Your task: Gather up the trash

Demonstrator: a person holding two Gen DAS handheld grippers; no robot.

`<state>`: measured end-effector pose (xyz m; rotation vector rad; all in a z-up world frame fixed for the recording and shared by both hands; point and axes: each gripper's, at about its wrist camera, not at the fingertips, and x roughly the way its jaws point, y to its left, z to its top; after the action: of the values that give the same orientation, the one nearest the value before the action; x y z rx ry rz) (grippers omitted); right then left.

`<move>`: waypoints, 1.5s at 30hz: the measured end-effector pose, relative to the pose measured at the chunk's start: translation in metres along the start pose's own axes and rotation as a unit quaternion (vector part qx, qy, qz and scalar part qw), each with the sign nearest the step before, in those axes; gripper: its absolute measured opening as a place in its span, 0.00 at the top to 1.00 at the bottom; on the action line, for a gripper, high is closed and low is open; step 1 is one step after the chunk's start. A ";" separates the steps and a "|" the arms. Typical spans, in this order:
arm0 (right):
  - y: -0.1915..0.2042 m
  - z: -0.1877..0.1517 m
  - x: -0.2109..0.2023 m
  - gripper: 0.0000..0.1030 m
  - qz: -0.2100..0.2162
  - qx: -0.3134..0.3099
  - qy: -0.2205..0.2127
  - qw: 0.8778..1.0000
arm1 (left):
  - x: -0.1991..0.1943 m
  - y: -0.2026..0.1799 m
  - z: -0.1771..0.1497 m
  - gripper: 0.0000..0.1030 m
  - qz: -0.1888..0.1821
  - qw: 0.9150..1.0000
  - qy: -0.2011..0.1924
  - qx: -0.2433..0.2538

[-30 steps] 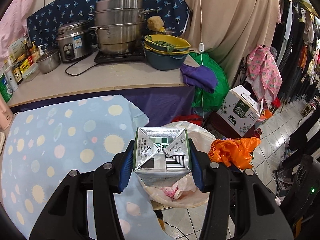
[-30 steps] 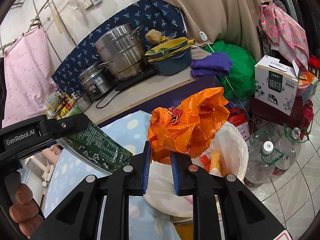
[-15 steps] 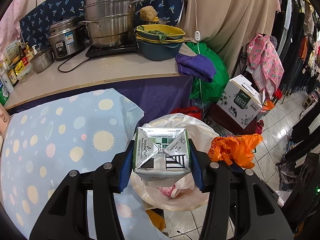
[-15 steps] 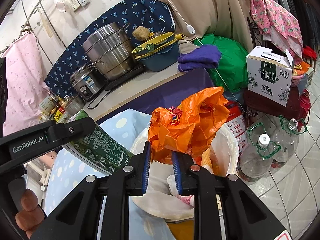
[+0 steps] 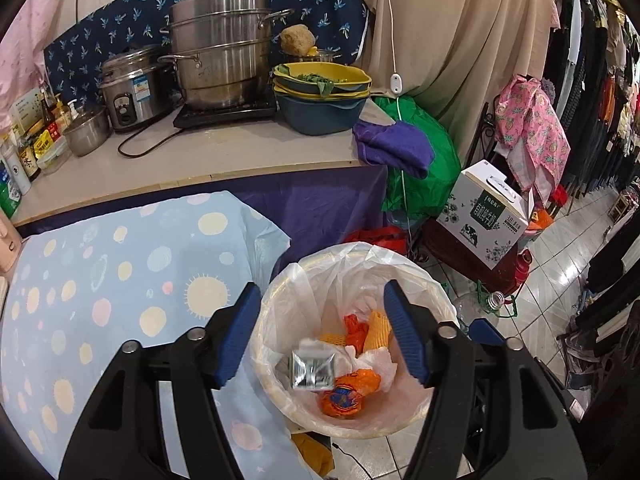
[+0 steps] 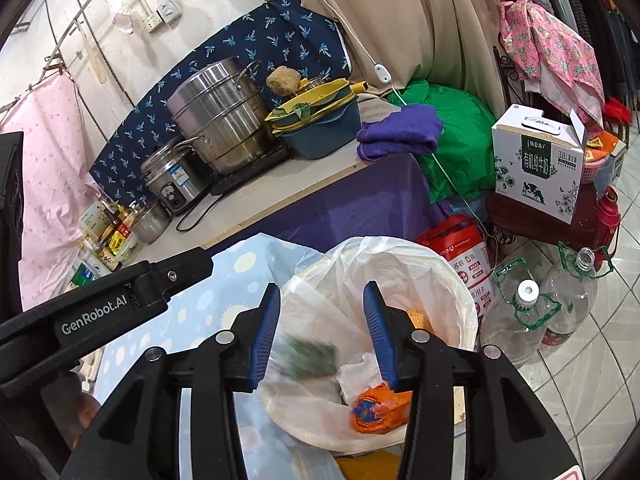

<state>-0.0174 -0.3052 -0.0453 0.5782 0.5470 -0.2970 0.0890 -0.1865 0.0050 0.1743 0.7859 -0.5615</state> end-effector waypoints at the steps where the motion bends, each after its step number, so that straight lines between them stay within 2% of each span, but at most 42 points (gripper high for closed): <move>1: 0.000 0.000 -0.001 0.57 0.000 0.000 -0.001 1.000 | -0.001 0.000 0.000 0.38 0.002 1.000 -0.003 0.000; 13: 0.010 0.003 -0.013 0.43 0.000 -0.008 -0.013 1.000 | -0.010 0.005 0.000 0.35 0.013 1.000 -0.011 -0.003; 14: 0.011 0.002 -0.014 0.41 -0.002 -0.008 -0.013 1.000 | -0.011 0.006 0.000 0.34 0.014 1.000 -0.012 -0.003; 16: 0.012 0.002 -0.017 0.39 -0.004 -0.010 -0.011 1.000 | -0.014 0.007 -0.001 0.23 0.018 1.000 -0.017 -0.005; 23: 0.019 0.001 -0.028 0.33 -0.017 -0.027 -0.011 0.999 | -0.023 0.014 -0.006 0.22 0.030 0.999 -0.021 -0.010; 25: 0.022 0.000 -0.031 0.30 -0.021 -0.035 -0.013 0.999 | -0.025 0.016 -0.009 0.15 0.035 0.999 -0.022 -0.014; 35: 0.037 -0.008 -0.041 0.19 -0.052 -0.082 -0.012 0.995 | -0.037 0.032 -0.024 0.12 0.058 0.998 -0.025 -0.024; 45: 0.046 -0.020 -0.044 0.19 -0.089 -0.120 0.004 0.989 | -0.049 0.056 -0.046 0.12 0.093 0.995 -0.020 -0.038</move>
<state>-0.0421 -0.2515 -0.0146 0.2969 0.6338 -0.3921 0.0628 -0.1028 0.0048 0.1643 0.7423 -0.3583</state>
